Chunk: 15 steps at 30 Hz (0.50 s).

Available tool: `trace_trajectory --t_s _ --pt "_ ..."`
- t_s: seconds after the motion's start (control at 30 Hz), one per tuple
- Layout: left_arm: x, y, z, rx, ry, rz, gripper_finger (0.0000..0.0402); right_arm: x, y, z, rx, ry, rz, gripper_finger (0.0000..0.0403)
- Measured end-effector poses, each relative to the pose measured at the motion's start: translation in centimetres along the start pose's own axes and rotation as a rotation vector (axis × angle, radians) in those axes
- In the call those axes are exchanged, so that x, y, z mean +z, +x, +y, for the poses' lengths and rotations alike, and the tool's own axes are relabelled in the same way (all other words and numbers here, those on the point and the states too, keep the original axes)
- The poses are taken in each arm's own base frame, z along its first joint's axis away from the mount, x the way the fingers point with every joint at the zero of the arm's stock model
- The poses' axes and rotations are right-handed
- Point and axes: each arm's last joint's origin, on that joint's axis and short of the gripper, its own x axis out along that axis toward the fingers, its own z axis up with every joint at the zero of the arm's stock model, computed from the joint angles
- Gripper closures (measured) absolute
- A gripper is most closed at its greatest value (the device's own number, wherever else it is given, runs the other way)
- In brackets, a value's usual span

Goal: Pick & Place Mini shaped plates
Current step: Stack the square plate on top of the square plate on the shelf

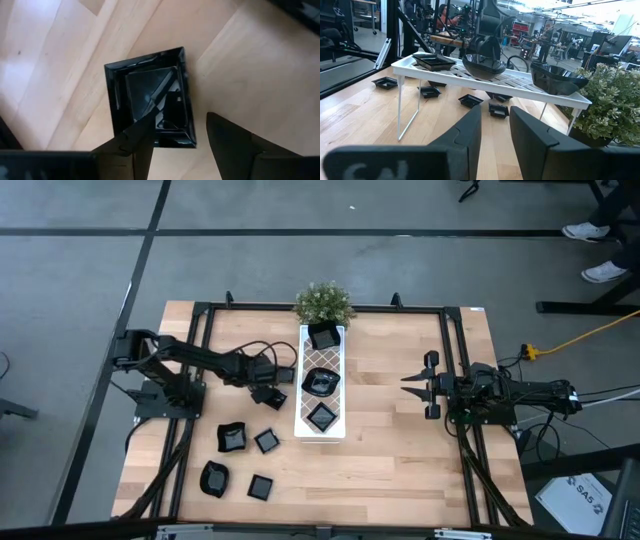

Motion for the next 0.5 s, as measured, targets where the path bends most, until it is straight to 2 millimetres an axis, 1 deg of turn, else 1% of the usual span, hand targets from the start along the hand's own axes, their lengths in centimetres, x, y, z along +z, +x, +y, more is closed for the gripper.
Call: trace_trajectory --t_s 0.23,0.33,0.5 --pt "0.05 0.24 -0.05 0.035 0.005 -0.008 0.0237 0.01 0.0 0.0 0.0 0.0 0.0 0.0301" --pt "0.06 0.24 -0.05 0.036 0.02 -0.009 0.0259 0.0 0.0 0.0 0.0 0.0 0.0 0.0301" --pt "0.06 0.25 -0.02 0.046 0.023 -0.014 0.0316 0.01 0.0 0.0 0.0 0.0 0.0 0.0301"
